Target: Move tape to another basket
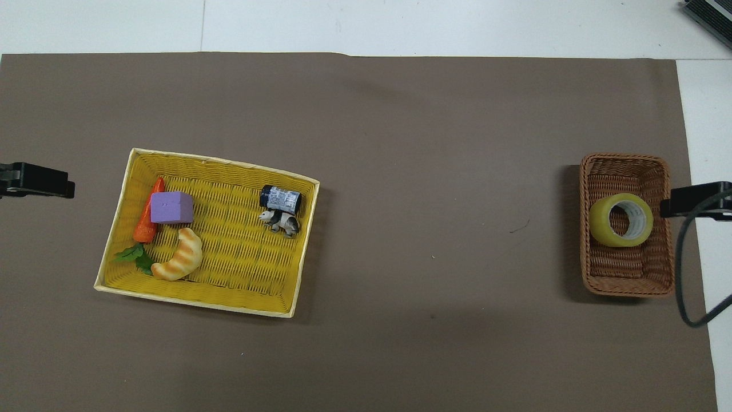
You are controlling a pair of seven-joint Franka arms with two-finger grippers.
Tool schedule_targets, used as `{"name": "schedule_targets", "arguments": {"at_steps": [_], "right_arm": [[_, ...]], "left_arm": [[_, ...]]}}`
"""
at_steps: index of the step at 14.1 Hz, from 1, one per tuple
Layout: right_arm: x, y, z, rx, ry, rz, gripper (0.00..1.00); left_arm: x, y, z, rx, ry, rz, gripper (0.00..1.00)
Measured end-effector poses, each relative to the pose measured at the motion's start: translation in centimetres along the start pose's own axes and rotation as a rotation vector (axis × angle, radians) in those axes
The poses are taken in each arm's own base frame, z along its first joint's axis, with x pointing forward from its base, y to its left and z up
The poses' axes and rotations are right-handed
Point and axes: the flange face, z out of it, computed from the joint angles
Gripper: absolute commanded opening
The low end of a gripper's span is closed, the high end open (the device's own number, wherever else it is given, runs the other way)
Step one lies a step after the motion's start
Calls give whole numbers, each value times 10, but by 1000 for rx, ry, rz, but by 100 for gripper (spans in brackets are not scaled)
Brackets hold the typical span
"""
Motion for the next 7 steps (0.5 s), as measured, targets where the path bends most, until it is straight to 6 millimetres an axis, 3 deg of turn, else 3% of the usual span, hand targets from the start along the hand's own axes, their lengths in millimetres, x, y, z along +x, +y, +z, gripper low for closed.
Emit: {"name": "schedule_targets", "arguments": {"at_steps": [7], "right_arm": [[-2,2,8,-47,-26,-6,100]], "left_arm": [[0,0,0,0,0,0,100]]}}
